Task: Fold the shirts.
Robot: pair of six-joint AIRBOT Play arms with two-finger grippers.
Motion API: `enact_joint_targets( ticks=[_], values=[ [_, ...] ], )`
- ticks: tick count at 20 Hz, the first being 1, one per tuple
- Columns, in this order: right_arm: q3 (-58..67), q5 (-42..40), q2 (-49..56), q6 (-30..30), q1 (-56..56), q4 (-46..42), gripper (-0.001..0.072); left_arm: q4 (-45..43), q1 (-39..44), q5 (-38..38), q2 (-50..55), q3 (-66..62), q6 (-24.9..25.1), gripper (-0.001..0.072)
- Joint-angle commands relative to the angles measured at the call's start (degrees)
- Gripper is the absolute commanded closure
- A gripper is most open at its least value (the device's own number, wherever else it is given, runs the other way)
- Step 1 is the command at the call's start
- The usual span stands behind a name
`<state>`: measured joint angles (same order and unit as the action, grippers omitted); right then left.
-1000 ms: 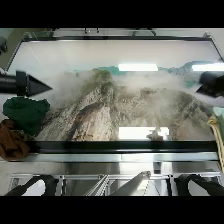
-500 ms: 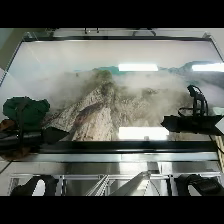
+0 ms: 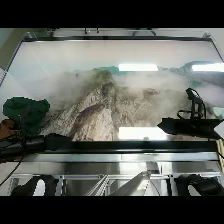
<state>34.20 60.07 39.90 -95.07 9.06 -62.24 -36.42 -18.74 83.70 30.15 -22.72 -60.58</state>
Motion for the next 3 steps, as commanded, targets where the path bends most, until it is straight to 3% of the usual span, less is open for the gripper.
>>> enact_joint_targets(
  ticks=[1,3],
  values=[
    [-0.07,-0.09,-0.07,-0.07,0.07,0.39,0.0690,0.00,0.02,0.11,-0.20,0.13,-0.02,0.0686],
    [-0.07,-0.09,-0.07,-0.07,0.07,0.39,0.0690,0.00,0.02,0.13,-0.20,0.13,-0.02,0.0686]
  ],
)
